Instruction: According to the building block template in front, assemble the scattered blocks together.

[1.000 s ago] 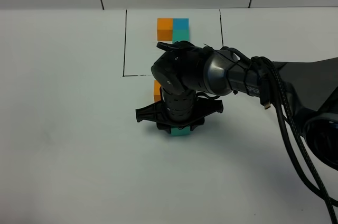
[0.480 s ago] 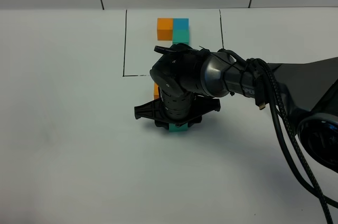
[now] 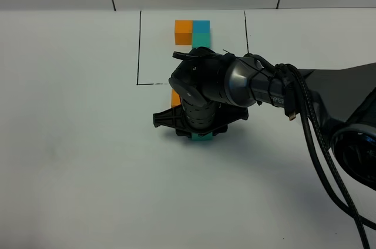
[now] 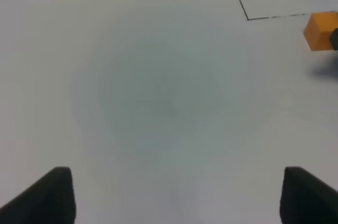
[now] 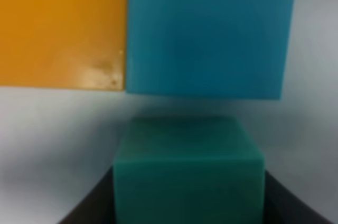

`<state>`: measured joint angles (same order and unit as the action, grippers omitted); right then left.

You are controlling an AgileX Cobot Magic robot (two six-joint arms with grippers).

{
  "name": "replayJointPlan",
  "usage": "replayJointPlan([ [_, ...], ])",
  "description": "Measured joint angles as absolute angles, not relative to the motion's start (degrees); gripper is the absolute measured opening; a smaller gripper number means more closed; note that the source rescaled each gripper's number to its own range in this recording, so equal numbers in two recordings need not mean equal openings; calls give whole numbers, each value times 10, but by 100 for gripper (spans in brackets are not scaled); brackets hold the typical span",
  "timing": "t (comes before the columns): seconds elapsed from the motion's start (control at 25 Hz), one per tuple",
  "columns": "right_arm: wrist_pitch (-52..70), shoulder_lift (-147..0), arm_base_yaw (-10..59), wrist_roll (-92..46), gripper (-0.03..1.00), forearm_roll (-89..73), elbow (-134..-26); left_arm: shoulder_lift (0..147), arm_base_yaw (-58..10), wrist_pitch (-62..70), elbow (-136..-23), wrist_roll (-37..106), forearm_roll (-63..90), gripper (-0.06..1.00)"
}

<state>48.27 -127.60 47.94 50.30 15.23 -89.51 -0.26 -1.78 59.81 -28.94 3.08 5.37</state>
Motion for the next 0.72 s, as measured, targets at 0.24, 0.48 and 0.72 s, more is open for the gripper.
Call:
replayJointPlan([
  [0.24,476,-1276,479,503,3,154,-895,-3,-18,598,-289,31,54,76],
  [0.48,472,-1277,478,504,3,155,-895,-3,-18,598,-289,31,54,76],
  [0.72,466,-1277,478,508,3,155,-895,-3,-18,598,-289,31,54,76],
])
